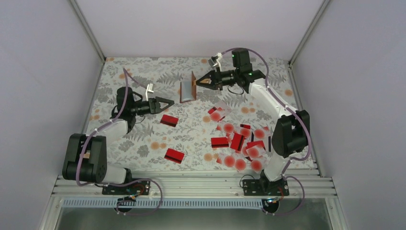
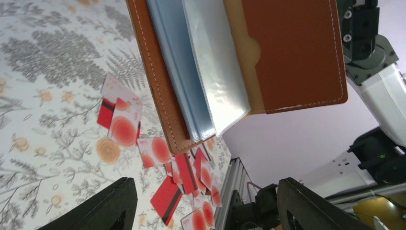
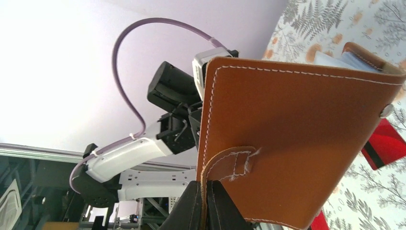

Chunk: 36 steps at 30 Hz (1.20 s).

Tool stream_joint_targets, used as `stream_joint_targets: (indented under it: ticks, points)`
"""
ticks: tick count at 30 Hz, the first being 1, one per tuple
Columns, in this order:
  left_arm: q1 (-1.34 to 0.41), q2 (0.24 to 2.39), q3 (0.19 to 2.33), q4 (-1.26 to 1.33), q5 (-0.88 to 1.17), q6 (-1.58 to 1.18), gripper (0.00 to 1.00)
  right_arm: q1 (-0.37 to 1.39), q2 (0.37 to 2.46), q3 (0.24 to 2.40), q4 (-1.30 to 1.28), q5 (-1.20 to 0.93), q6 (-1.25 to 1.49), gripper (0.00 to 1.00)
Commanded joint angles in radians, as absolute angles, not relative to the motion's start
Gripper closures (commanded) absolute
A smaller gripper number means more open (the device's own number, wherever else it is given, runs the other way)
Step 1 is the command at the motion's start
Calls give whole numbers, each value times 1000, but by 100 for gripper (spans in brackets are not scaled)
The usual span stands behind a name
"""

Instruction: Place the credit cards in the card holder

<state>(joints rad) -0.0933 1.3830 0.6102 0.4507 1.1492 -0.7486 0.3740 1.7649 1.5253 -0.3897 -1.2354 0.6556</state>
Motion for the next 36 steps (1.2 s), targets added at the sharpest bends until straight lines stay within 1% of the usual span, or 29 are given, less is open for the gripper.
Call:
stream_joint_targets:
  ticks: [1,4,7,10,17,20,24,25,29,31,34,35,36]
  points:
    - [-89,1418,605,736,1245,-871,27,388,1726,1594,-402,-1287,704,96]
    - [-89,1441,634,752,1243,-907,28,392,1728,1623,-404,-1292,719,96]
    - [-89,1464,647,818,1241,-972,35,397,1735,1659,-424,-1298,720,96]
    - [-91,1495,643,929,1231,-1068,38,407,1733,1691,-417,-1298,742,96]
    - [-103,1576,678,1198,1225,-1275,37,432,1727,1748,-408,-1292,780,96]
    - [-112,1595,719,1249,1221,-1329,39,443,1727,1762,-407,-1291,785,96]
    - [-115,1630,750,1385,1194,-1459,51,458,1724,1772,-384,-1286,803,96]
    - [-115,1640,755,1431,1188,-1496,57,460,1724,1774,-382,-1285,805,96]
    - [-115,1660,752,1557,1155,-1593,73,460,1724,1789,-382,-1273,805,96]
    - [-115,1660,745,1578,1140,-1612,77,461,1719,1791,-374,-1271,811,96]
    - [-114,1657,739,1588,1134,-1623,77,461,1718,1793,-374,-1274,811,96]
    - [-112,1654,736,1575,1136,-1612,73,462,1719,1797,-376,-1275,811,96]
    - [-107,1645,726,1537,1134,-1587,66,462,1719,1804,-377,-1276,813,96]
